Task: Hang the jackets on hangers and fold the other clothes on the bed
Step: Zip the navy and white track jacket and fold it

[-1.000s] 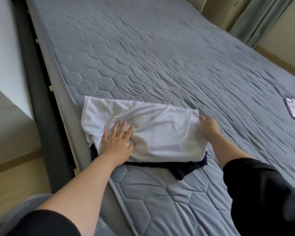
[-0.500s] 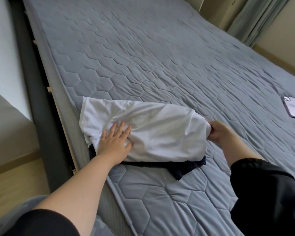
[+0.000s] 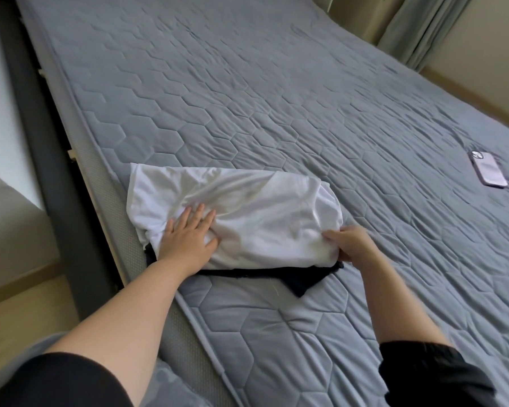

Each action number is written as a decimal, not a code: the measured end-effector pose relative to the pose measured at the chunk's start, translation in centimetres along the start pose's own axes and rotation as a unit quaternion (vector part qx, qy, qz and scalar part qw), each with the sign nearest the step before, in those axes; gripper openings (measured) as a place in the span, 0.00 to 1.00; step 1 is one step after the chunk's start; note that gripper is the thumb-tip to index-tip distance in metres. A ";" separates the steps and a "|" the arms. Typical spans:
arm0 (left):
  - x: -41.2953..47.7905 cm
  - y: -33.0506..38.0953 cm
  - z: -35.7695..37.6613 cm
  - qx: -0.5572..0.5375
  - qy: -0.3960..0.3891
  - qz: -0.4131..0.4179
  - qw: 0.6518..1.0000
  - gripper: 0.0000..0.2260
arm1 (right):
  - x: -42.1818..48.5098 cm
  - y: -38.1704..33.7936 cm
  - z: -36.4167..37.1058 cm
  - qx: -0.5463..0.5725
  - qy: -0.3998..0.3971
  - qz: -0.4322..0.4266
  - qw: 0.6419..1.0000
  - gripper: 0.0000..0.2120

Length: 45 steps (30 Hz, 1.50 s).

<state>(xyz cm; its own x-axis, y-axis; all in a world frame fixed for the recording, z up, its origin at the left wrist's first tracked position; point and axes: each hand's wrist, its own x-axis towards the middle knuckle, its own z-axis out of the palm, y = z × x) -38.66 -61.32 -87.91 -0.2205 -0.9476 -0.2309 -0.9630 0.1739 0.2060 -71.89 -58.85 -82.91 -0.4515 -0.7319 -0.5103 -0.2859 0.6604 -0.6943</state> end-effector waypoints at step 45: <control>-1.3 0.1 -0.7 -0.006 0.004 -0.015 1.000 0.26 | -2.2 2.4 2.3 0.289 -0.044 0.132 0.947 0.10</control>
<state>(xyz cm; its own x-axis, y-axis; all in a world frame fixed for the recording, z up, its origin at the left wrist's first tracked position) -38.39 -60.21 -86.90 -0.1899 -0.9545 -0.2299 -0.9672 0.1417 0.2106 -69.63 -56.09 -84.64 -0.3631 -0.5818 -0.7278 0.3483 0.6397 -0.6852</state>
